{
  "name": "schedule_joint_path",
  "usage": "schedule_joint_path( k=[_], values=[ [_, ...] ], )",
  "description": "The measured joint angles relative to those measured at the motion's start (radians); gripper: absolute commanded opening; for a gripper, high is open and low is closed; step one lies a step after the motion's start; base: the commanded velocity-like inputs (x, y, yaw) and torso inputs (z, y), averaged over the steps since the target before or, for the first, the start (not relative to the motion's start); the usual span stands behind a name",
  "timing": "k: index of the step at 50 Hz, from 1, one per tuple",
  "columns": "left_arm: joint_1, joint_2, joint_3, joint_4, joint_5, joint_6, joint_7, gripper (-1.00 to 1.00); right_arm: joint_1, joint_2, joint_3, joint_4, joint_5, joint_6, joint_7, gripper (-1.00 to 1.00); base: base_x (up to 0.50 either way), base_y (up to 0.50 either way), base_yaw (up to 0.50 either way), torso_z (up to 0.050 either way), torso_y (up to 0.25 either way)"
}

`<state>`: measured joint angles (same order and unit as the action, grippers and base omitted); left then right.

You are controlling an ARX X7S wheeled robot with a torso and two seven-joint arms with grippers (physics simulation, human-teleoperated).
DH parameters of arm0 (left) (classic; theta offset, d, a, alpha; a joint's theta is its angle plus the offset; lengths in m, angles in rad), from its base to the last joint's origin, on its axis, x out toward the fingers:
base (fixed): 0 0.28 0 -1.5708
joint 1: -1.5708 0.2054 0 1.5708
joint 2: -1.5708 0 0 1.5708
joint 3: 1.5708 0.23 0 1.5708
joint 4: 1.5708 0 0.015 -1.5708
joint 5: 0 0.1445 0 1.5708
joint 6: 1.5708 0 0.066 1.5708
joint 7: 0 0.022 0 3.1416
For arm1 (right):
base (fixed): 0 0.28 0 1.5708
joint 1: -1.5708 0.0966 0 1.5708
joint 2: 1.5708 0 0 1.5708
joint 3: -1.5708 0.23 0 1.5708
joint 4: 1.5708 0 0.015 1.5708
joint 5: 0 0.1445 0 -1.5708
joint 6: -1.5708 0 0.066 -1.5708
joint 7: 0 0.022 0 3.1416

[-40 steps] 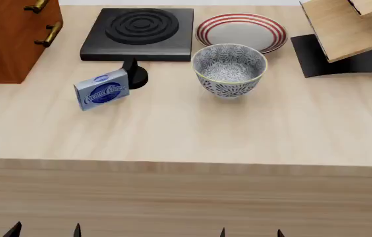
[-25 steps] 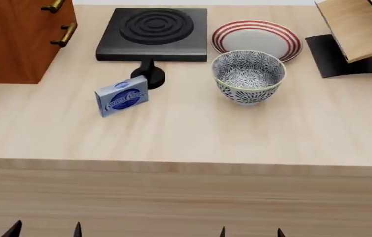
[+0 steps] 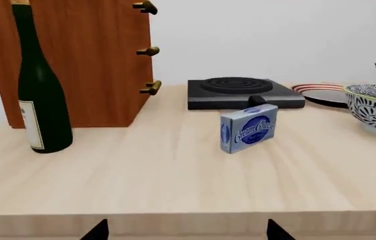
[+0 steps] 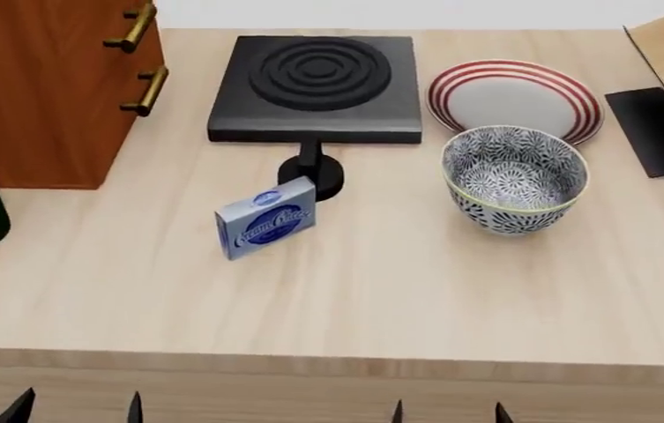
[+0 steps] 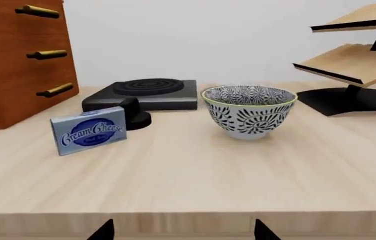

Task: Pick up the cream cheese and put it in the bowl.

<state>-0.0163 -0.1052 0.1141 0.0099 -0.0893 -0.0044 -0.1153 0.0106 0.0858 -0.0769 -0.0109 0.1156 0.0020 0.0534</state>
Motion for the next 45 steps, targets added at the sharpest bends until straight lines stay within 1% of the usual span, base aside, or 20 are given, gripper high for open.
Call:
schedule_joint_path(
  k=[10, 23, 32, 37, 45],
  values=[
    [0.004, -0.012, 0.010, 0.021, -0.014, -0.007, -0.010, 1.00, -0.002, 0.013, -0.014, -0.004, 0.016, -0.006, 0.007, 1.00, 0.50, 0.00, 0.00, 0.000, 0.000],
    [0.012, -0.027, 0.018, 0.046, -0.036, -0.017, -0.017, 1.00, -0.008, 0.026, -0.029, -0.018, 0.028, -0.013, 0.021, 1.00, 0.48, 0.16, 0.00, 0.000, 0.000],
    [0.013, -0.036, 0.023, 0.055, -0.048, -0.021, -0.022, 1.00, -0.010, 0.035, -0.038, -0.028, 0.041, -0.011, 0.029, 1.00, 0.18, 0.00, 0.00, 0.000, 0.000],
    [0.016, -0.038, 0.027, 0.060, -0.053, -0.023, -0.025, 1.00, -0.012, 0.041, -0.043, -0.030, 0.043, -0.012, 0.034, 1.00, 0.37, 0.12, 0.00, 0.000, 0.000],
    [0.025, -0.050, 0.029, 0.088, -0.063, -0.029, -0.030, 1.00, -0.014, 0.045, -0.053, -0.039, 0.044, -0.011, 0.044, 1.00, 0.00, 0.04, 0.00, 0.000, 0.000]
  ],
)
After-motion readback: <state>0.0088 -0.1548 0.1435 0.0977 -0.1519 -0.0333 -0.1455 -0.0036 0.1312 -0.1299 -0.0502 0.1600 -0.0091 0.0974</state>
